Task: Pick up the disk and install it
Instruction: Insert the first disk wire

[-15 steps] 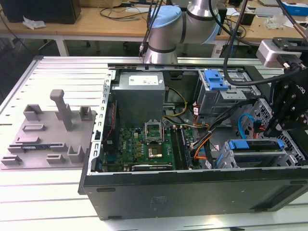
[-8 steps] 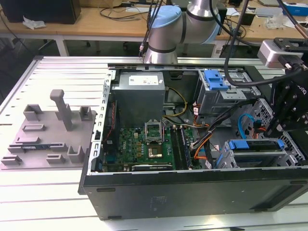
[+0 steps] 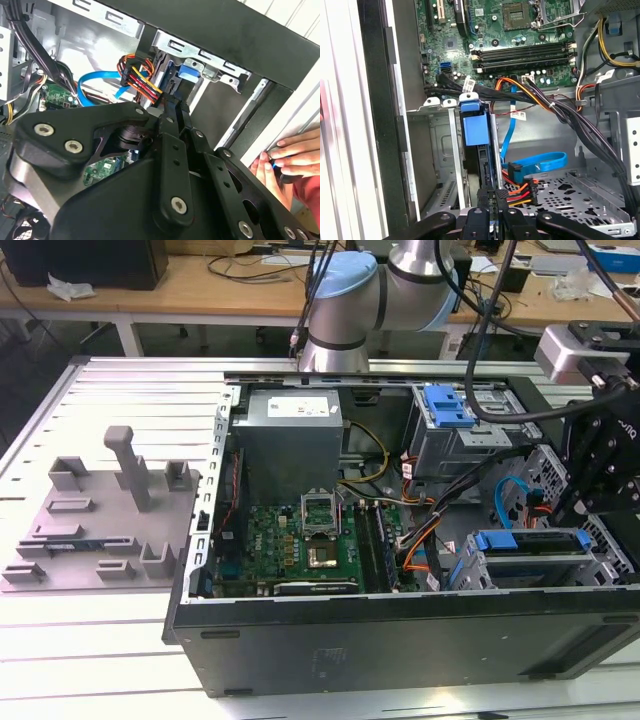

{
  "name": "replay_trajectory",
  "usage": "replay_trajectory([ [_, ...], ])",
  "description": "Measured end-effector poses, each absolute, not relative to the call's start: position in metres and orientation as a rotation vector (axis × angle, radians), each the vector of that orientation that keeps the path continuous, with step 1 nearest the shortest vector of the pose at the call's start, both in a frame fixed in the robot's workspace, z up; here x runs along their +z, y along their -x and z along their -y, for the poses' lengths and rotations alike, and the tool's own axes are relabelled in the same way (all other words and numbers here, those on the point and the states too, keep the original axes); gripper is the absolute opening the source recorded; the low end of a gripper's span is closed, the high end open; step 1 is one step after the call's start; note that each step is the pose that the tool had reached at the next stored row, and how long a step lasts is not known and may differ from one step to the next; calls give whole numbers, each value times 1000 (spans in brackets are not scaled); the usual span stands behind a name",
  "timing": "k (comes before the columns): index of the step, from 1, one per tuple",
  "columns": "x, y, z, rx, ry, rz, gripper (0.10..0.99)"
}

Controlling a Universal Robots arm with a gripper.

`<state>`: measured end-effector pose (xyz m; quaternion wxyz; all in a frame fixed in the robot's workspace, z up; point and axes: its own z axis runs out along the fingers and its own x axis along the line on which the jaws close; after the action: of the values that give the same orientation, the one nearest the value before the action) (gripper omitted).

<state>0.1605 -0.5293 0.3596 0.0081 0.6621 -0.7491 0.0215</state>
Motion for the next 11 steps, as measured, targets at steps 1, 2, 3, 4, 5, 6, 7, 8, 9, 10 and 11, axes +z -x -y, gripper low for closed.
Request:
replay_trajectory([
  [1, 360, -160, 529, 67, -2069, 2341, 169],
  [2, 359, -160, 529, 68, -2069, 2341, 169],
  [3, 359, -159, 529, 67, -2070, 2341, 169],
  [4, 359, -159, 529, 67, -2071, 2339, 169],
  [5, 359, -159, 529, 68, -2073, 2338, 169],
  [6, 359, -159, 529, 67, -2073, 2338, 169],
  [7, 359, -159, 529, 67, -2073, 2338, 169],
  [8, 359, -159, 529, 67, -2074, 2337, 169],
  [9, 359, -159, 529, 67, -2082, 2331, 169],
  [10, 359, -159, 528, 68, -2095, 2318, 169],
  [11, 359, -159, 528, 68, -2106, 2309, 169],
])
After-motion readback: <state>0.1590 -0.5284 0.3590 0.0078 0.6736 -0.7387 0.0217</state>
